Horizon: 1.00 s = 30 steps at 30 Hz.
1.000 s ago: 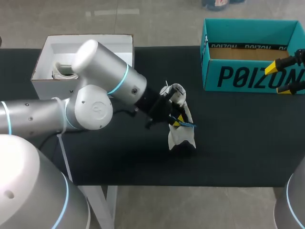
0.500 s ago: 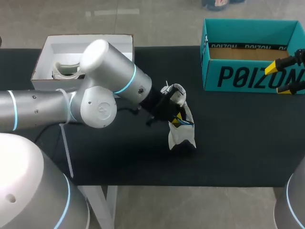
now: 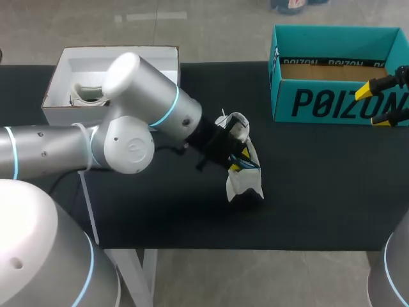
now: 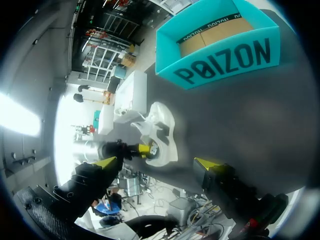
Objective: Take the shoe out of the shoebox, open the shoe tongue, remove and reinsert the insole, then place the shoe into the shoebox
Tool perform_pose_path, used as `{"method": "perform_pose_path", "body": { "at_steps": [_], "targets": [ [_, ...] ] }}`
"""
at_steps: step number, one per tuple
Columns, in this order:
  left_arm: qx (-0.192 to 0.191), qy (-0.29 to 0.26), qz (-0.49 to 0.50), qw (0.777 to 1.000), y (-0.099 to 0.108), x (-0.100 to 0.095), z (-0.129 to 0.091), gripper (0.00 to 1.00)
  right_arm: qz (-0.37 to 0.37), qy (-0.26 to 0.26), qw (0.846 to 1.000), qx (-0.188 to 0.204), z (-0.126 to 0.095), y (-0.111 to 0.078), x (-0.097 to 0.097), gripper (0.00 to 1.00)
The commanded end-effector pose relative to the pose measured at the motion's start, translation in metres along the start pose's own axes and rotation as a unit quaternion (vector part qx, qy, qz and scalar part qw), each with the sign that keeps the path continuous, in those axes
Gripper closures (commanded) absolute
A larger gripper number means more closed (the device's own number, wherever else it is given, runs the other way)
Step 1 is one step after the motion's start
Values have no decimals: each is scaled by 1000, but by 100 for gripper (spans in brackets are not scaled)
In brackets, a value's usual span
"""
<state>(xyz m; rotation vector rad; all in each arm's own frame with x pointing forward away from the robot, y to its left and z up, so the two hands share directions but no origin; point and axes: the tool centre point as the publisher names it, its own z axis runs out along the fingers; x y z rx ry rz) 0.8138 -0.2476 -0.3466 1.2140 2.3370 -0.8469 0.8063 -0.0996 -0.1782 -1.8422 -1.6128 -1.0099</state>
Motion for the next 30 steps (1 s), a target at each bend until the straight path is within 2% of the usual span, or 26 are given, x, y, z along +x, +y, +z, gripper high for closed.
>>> {"method": "perform_pose_path", "body": {
  "at_steps": [1,7,16,21,23,24,25,30],
  "targets": [
    [2,2,2,1000,-2,4,-6,100,1,-2,1000,0,0,0,0,0],
    [8,15,6,1000,3,8,7,100,1,-2,1000,0,0,0,0,0],
    [-4,24,-15,1000,27,8,18,100,1,-2,1000,0,0,0,0,0],
    [18,23,-26,999,17,10,16,100,1,-2,1000,0,0,0,0,0],
    [24,20,-27,999,11,8,12,52,1,-2,1000,0,0,0,0,0],
    [25,16,-24,999,8,7,9,19,1,-2,1000,0,0,0,0,0],
    [25,14,-22,999,6,5,5,0,1,-2,1000,0,0,0,0,0],
    [16,10,-10,1000,-1,7,-7,0,1,-2,1000,0,0,0,0,0]
  ]
}}
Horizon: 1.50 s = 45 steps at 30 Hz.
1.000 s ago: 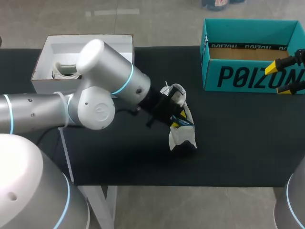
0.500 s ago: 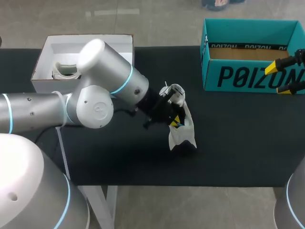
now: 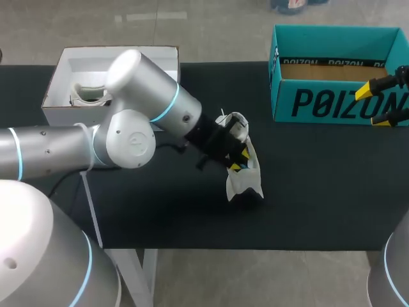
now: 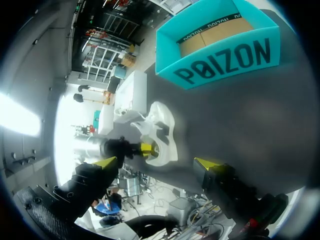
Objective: Take the shoe out of the shoebox, open the shoe tongue, remove and reinsert the insole, then place the shoe into the shoebox
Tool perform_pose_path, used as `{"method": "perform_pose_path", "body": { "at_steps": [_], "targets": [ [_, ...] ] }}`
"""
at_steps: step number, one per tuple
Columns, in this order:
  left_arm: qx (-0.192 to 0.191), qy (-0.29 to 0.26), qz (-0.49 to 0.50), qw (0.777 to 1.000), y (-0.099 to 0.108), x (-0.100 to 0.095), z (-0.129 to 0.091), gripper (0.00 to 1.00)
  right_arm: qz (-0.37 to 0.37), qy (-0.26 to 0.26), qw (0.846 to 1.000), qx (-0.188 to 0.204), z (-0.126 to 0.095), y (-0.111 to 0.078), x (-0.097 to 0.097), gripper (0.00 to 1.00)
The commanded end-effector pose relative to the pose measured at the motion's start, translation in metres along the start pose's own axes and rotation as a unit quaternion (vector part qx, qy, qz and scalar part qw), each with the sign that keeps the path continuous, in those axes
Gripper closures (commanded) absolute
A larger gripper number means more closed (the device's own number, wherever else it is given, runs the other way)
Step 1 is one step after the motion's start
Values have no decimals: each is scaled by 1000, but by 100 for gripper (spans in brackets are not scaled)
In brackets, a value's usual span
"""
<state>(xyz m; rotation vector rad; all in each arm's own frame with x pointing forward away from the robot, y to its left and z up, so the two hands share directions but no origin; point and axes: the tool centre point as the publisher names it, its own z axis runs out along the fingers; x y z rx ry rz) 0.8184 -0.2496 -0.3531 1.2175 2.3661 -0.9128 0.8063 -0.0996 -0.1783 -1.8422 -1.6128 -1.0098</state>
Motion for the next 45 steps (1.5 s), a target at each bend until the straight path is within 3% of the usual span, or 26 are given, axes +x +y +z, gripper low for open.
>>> {"method": "perform_pose_path", "body": {
  "at_steps": [1,2,4,5,6,20,22,27,29,32,36,45],
  "targets": [
    [-13,3,6,1000,-6,9,-14,0,1,-2,1000,0,0,0,0,0],
    [-13,4,6,1000,-6,10,-15,8,1,-2,1000,0,0,0,0,0],
    [-13,5,6,1000,-6,11,-15,52,1,-2,1000,0,0,0,0,0],
    [-12,6,6,1000,-6,12,-15,89,1,-2,1000,0,0,0,0,0],
    [-10,7,5,1000,-6,12,-14,100,1,-2,1000,0,0,0,0,0],
    [9,29,8,1000,-1,9,8,100,1,-2,1000,0,0,0,0,0],
    [13,30,8,999,-4,8,3,100,1,-2,1000,0,0,0,0,0],
    [-18,25,32,999,1,-6,-18,100,1,-2,1000,0,0,0,0,0],
    [-28,46,47,997,2,-9,-22,100,1,-2,1000,0,0,0,0,0],
    [13,73,42,996,-5,-11,-31,100,1,-2,1000,0,0,0,0,0],
    [16,129,45,991,-7,-7,-33,100,1,-2,1000,0,0,0,0,0],
    [-25,215,85,973,6,0,-12,100,1,-2,1000,0,0,0,0,0]
  ]
}}
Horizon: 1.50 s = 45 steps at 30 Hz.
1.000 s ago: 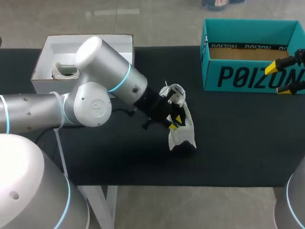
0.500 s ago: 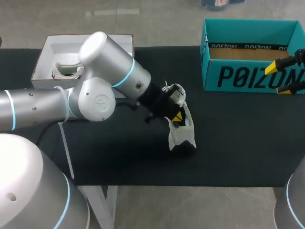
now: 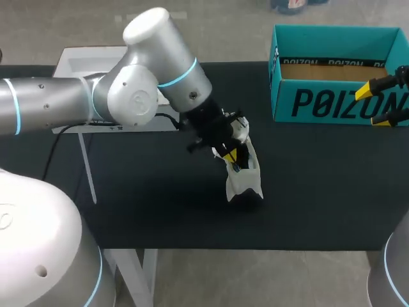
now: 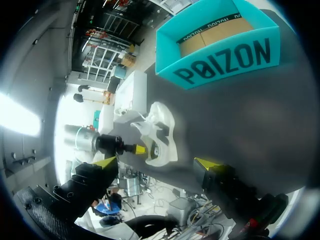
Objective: Take the shoe out of the shoebox, open the shoe tongue, remove and reinsert the insole, then place the shoe into the shoebox
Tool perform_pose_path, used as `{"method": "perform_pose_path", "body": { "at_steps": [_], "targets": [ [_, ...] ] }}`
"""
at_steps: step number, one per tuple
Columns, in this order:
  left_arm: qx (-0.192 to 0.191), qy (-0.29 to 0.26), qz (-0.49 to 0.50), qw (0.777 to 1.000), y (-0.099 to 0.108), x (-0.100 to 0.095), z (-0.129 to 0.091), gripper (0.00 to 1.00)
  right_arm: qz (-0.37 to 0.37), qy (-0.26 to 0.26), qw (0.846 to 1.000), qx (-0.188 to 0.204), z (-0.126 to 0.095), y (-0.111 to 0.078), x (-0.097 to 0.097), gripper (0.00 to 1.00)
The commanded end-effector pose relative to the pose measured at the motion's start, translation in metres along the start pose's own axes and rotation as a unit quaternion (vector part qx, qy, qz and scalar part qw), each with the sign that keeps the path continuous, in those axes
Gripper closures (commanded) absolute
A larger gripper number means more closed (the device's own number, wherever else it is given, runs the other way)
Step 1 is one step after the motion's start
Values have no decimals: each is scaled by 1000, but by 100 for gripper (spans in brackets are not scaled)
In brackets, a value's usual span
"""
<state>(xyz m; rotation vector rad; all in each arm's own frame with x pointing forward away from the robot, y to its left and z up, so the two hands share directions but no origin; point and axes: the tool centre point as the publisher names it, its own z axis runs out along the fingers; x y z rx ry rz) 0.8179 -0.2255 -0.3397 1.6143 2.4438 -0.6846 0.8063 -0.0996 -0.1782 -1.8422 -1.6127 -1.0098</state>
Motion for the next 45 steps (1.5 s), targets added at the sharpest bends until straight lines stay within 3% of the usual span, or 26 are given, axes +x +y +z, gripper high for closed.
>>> {"method": "perform_pose_path", "body": {
  "at_steps": [1,15,32,45],
  "targets": [
    [-8,70,3,998,4,-11,12,100,1,-2,1000,0,0,0,0,0],
    [-10,107,7,994,8,-5,16,100,1,-2,1000,0,0,0,0,0],
    [0,131,20,991,9,-1,38,100,1,-2,1000,0,0,0,0,0],
    [-24,202,65,977,9,10,63,100,1,-2,1000,0,0,0,0,0]
  ]
}}
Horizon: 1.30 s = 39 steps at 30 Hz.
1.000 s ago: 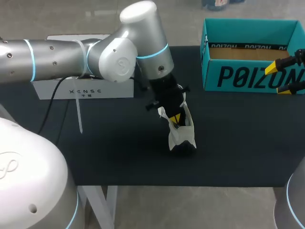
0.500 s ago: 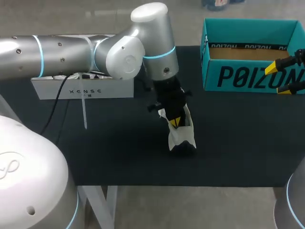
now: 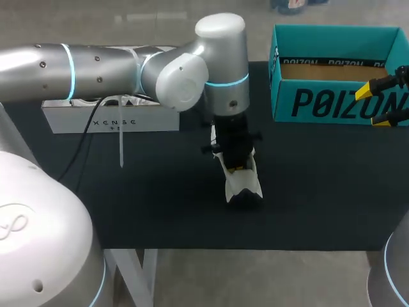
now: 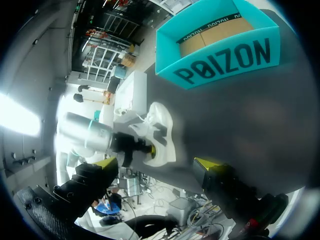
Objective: Take the shoe out of the shoebox, open the shoe tongue, remove and reinsert the insole, then place the shoe into the shoebox
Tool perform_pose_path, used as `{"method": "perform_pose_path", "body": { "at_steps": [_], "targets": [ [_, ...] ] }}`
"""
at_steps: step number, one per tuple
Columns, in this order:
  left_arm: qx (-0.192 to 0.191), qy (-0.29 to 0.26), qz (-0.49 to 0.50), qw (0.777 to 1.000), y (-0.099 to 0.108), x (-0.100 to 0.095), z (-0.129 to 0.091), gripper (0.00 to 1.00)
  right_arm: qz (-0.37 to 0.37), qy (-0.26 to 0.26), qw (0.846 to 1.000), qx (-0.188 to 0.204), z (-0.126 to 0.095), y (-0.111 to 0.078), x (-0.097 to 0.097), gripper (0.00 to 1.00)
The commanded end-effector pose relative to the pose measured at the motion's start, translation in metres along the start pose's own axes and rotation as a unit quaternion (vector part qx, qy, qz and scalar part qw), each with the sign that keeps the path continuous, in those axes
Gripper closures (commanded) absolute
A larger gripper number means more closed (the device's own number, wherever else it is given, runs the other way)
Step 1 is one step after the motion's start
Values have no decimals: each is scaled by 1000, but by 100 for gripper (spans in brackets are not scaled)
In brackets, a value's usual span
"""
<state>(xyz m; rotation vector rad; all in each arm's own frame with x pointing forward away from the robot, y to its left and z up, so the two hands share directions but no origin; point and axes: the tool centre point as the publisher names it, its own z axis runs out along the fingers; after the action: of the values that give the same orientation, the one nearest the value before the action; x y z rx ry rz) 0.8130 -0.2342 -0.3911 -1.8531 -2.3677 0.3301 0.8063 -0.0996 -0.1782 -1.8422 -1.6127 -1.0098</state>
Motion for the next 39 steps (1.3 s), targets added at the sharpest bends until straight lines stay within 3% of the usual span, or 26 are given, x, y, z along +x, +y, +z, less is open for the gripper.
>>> {"method": "perform_pose_path", "body": {
  "at_steps": [1,8,21,30,39],
  "targets": [
    [-7,28,10,1000,1,-7,14,100,1,-2,1000,0,0,0,0,0],
    [-26,22,35,999,3,-6,27,100,1,-2,1000,0,0,0,0,0],
    [-15,-76,61,995,7,-16,46,100,1,-2,1000,0,0,0,0,0],
    [-2,-110,54,992,1,-32,38,100,1,-2,1000,0,0,0,0,0],
    [-11,-106,60,992,-6,-36,20,100,1,-2,1000,0,0,0,0,0]
  ]
}}
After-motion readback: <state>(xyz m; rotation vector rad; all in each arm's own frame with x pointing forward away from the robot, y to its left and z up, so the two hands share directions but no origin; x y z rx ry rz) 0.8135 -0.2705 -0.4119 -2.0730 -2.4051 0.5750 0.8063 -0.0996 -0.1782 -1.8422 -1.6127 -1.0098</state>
